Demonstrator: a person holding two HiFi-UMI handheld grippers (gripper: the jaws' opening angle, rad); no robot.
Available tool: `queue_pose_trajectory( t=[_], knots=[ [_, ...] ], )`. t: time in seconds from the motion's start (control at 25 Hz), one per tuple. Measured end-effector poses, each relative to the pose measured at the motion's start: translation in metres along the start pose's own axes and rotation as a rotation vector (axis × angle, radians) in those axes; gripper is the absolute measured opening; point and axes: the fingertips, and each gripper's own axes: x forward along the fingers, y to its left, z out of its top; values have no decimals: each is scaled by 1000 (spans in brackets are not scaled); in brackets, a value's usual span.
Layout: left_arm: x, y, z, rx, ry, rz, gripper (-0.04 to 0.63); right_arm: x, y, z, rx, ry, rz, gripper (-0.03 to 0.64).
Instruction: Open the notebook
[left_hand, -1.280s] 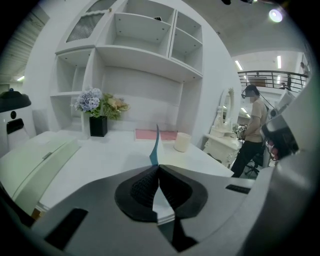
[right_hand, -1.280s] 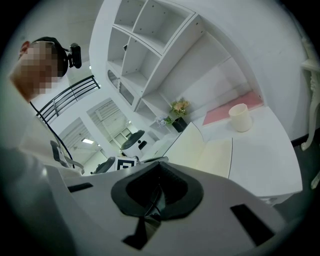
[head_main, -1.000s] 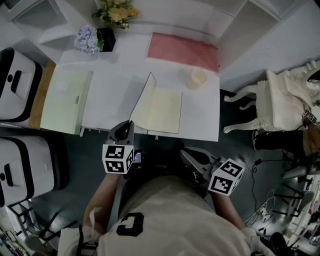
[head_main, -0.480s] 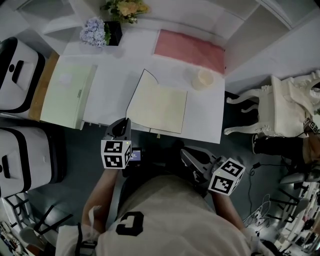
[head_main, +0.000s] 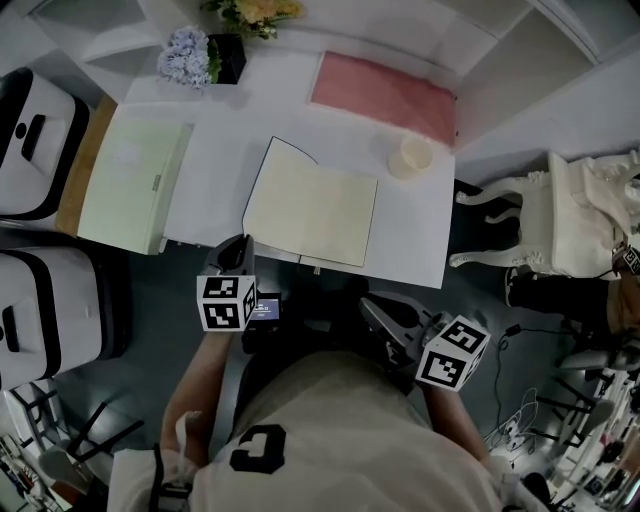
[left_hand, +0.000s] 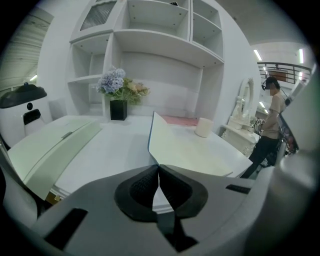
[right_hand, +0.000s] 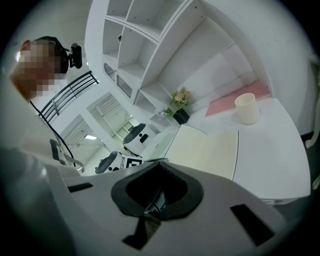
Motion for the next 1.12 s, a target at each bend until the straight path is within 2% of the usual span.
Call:
queue_pose_trajectory(
  t=[0.44, 1.12],
  knots=[
    [9, 8, -14, -19, 52, 23, 20, 7, -8, 3, 7, 33, 13, 23],
    [20, 16, -33, -105, 133, 25, 20, 21, -12, 9, -7, 78, 34, 23]
  ],
)
